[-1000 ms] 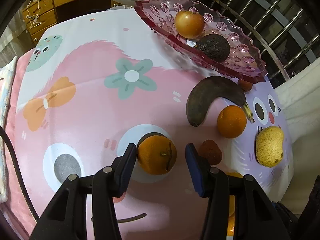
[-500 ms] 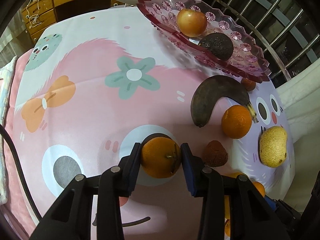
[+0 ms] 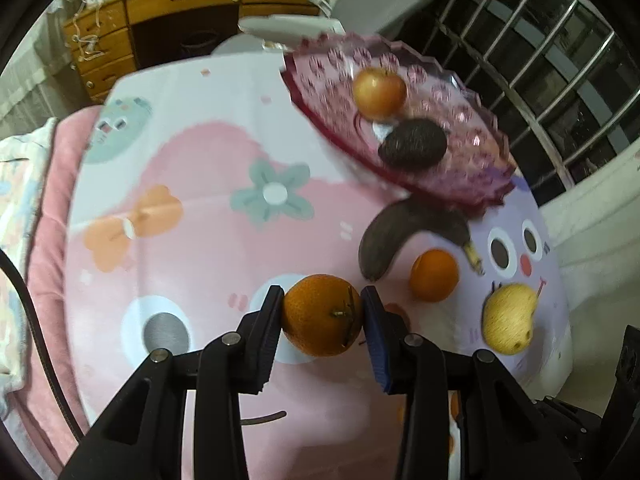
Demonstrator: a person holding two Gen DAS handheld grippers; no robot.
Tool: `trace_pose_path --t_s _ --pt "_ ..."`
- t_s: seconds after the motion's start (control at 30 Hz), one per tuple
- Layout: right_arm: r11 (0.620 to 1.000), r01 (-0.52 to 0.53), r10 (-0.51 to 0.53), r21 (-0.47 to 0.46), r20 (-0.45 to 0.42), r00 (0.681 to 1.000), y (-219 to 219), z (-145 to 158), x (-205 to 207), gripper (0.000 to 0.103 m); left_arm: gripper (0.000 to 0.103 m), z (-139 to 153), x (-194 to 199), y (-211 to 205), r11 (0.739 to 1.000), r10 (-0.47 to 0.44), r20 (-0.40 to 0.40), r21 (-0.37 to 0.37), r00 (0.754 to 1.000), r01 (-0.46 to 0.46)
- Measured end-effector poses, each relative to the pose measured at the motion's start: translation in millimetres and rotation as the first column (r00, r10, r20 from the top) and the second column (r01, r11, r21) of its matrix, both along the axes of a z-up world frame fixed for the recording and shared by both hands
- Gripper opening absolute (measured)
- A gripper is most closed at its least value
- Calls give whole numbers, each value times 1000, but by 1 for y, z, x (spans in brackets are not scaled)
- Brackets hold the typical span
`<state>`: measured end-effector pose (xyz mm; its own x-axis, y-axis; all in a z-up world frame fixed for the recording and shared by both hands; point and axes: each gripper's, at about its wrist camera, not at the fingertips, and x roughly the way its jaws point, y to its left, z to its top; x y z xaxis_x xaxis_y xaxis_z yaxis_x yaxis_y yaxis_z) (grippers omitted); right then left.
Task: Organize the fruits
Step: 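Lower both oranges into the pink glass bowl and open both tools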
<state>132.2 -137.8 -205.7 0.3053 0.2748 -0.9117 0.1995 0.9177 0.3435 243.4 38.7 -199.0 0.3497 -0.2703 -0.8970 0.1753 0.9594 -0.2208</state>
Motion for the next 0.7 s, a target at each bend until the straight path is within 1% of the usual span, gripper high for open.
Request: trace_pose_path --t_s 0.1,0.2,0.3,0.37,0.53,0.6,0.7 --pt "997 -78 78 5 20 997 4 16 11 42 38 22 4 0 999 41 28 3 999 -41" --pt "988 -157 157 6 45 987 7 31 24 42 38 38 9 3 997 78 53 -6 995 -78" --pt "975 -221 220 2 84 972 5 49 40 42 38 54 17 4 992 123 83 -9 989 -123" --pt "964 -266 267 -18 116 957 4 63 51 42 38 64 24 3 988 157 103 -8 982 -157" --pt "944 -327 329 -41 169 929 -7 87 80 42 38 78 40 -6 977 215 138 -17 967 -214" --pt "940 -335 340 -62 191 921 -15 95 93 42 38 82 50 -12 968 250 133 -17 959 -250" --pt "938 -338 348 -82 211 914 -27 103 112 42 38 85 60 -20 960 281 133 -45 950 -277"
